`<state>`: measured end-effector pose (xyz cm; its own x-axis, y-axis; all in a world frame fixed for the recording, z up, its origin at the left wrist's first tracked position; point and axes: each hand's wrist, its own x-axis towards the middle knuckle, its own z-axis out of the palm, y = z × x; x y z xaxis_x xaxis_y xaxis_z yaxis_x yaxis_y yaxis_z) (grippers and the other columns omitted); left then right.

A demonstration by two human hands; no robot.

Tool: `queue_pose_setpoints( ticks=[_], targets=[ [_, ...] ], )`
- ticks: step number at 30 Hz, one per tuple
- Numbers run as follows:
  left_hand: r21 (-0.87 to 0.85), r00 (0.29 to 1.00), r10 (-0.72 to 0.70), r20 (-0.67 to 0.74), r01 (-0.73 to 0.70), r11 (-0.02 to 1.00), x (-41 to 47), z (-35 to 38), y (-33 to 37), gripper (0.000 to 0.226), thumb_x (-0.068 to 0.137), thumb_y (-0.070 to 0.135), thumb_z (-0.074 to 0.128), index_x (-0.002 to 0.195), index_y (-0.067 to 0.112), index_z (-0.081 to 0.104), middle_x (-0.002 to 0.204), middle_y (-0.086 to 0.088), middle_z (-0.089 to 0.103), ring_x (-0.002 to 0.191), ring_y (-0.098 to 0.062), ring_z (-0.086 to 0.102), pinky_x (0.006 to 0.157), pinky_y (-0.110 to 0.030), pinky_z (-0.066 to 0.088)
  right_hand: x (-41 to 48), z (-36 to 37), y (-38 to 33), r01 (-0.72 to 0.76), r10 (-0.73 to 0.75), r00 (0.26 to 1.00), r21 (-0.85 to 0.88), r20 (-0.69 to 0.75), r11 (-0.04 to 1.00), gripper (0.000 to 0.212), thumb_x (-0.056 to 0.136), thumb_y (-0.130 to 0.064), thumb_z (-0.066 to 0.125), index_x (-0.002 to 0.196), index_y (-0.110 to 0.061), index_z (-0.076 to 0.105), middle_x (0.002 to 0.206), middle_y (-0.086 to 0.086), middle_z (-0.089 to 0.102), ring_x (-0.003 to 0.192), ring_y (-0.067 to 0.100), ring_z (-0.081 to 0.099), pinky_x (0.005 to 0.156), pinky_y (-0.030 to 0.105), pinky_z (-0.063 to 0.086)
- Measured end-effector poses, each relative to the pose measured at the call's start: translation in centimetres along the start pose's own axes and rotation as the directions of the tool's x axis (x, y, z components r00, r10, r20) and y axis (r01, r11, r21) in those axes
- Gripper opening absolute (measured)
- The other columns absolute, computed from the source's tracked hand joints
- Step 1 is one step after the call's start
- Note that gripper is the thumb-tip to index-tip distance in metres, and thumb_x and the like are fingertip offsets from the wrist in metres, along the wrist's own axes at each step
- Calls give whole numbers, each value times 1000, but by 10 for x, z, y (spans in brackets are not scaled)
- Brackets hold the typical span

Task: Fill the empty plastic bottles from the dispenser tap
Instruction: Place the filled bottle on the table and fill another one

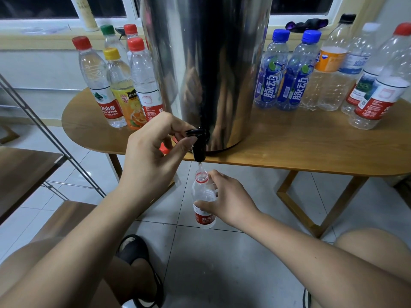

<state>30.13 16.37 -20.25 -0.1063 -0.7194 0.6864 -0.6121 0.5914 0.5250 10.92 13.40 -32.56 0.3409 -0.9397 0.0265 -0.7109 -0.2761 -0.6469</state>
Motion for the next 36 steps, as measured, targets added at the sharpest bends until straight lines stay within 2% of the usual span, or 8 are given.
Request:
queue_pose_setpoints(
  ticks=[9,12,17,24,30,36],
  targets=[
    [8,1000,0,-5,0,1000,0,0,0,25,98,9,80,103,27,64,96,17,67,83,-6,60,71,-17,44,0,-1,-1,-2,1,1000,13,16,1000,63,84,-53,87,132,-32,52,141,-9,66,119,16,65,99,36,59],
    [13,1000,2,-7,-2,1000,0,0,0,26,98,9,80,103,28,63,96,12,67,83,-7,60,71,-18,44,-1,-1,-1,5,-5,1000,12,7,1000,59,83,-53,86,128,-33,52,138,-9,67,116,14,65,97,37,59],
    [16,1000,4,-6,-4,1000,0,0,0,27,98,8,80,103,28,63,97,17,66,83,-3,60,71,-17,45,-1,-1,0,11,-11,1000,18,-3,1000,62,83,-53,87,130,-33,53,137,-10,67,116,14,65,98,37,59],
    [2,1000,3,1,-3,1000,0,0,-3,21,99,10,79,103,25,66,94,0,69,84,-11,61,71,-27,49,0,1,2,11,-11,1000,16,-13,1000,62,82,-55,85,131,-34,53,134,-12,67,112,13,65,95,36,58],
    [8,1000,-9,3,9,1000,-1,0,-4,11,99,10,79,103,14,70,94,3,68,84,-9,61,71,-26,48,1,2,2,0,0,1000,19,-14,1000,62,81,-55,86,130,-35,54,134,-12,67,113,13,65,95,36,58],
    [15,1000,-6,2,6,1000,-1,0,-4,11,99,10,80,102,13,69,96,15,66,83,-10,60,71,-23,46,1,2,2,-5,5,1000,11,-13,1000,63,81,-55,85,131,-34,53,134,-11,67,114,14,65,97,36,58]
  ],
)
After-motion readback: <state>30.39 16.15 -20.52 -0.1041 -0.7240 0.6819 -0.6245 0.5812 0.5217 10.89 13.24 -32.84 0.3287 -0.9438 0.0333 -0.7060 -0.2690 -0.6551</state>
